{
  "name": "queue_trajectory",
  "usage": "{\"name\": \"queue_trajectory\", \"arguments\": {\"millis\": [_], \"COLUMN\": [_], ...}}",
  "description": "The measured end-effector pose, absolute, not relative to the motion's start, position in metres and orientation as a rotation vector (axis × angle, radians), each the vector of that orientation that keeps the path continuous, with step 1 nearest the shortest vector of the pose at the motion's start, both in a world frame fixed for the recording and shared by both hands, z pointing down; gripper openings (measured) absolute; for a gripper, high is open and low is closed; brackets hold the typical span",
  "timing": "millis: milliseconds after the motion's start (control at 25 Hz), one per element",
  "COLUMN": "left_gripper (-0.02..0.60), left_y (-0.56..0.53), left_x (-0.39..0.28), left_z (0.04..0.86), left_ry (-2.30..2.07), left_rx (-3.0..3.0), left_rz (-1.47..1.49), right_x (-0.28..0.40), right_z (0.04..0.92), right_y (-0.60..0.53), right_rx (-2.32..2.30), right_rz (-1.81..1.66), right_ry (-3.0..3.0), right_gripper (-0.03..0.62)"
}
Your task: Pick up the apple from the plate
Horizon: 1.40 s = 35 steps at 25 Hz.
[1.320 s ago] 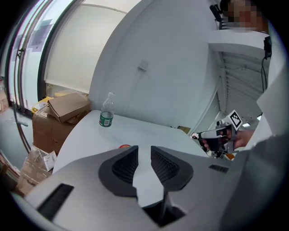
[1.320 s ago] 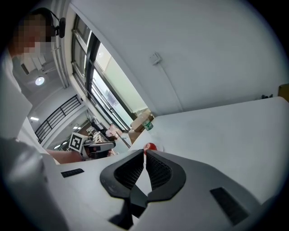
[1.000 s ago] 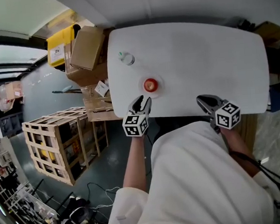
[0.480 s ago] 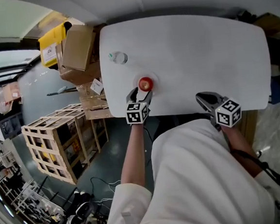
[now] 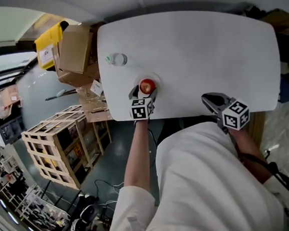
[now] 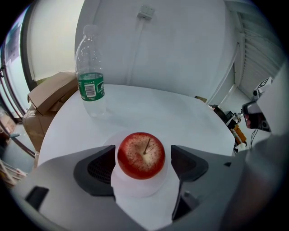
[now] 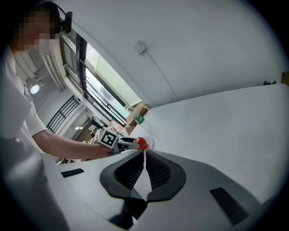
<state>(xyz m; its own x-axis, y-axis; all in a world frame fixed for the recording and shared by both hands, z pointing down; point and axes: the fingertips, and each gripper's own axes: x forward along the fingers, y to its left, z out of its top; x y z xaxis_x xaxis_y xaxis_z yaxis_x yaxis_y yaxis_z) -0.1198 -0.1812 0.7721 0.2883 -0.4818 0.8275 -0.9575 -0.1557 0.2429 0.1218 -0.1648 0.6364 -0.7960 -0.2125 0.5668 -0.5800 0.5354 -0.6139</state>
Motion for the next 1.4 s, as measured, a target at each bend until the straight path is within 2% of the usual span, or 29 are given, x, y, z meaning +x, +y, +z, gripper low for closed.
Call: {"name": "queue_trajectory", "arguments": {"millis": [400, 1400], "left_gripper": [0.365, 0.364], "left_y": [-0.183, -0.153], "left_x": [-0.120, -0.116], "left_z": [0.786, 0.716], "left_ry": [-1.311, -1.362], "left_rx": [1.716, 1.795], "left_rz": [0.772, 0.613], "right_x": [0.135, 0.122], "right_z": [0.641, 0.625], "right_y": [-0.169, -0.157], "right_rx": [0.673, 0.617], "right_rz": [1.184, 1.180], "right_ry": [-2.343, -2.411], "right_gripper": [0.039, 0.038]}}
